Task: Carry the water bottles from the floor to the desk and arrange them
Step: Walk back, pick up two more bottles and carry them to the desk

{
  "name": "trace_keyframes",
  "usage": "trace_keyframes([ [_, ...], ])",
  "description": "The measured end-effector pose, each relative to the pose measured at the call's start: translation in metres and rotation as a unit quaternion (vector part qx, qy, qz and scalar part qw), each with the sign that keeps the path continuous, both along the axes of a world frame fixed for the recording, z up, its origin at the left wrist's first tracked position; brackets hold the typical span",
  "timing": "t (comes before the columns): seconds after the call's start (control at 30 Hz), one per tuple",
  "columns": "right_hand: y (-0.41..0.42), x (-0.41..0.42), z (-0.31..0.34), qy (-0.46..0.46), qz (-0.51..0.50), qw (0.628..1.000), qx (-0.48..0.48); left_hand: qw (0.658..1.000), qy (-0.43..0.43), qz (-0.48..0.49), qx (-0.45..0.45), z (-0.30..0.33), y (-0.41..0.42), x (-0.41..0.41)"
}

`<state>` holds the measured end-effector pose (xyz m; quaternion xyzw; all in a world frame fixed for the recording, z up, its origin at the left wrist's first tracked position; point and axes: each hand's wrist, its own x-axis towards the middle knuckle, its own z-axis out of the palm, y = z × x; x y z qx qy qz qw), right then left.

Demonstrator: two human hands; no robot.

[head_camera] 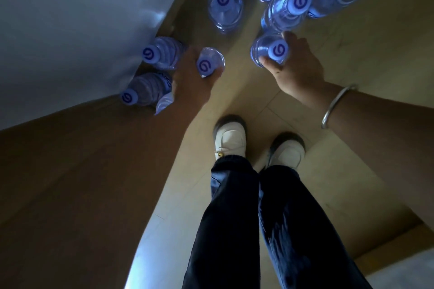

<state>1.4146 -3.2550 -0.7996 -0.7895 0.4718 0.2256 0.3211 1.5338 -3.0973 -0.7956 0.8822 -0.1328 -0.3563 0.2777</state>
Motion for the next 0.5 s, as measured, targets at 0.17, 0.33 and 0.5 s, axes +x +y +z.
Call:
trace_keyframes([
  [0.17,-0.005,0.006,0.009,-0.048,0.056,0.996,-0.045,1.0,-0.001,0.017,0.002,0.017,0.0,-0.017],
  [0.33,0.006,-0.007,0.032,-0.146,0.112,0.983,-0.015,1.0,0.008,0.003,0.009,0.045,0.002,-0.028],
  [0.5,0.019,-0.018,0.108,-0.194,0.086,0.977,0.019,0.999,0.036,-0.013,0.021,0.111,0.008,-0.029],
])
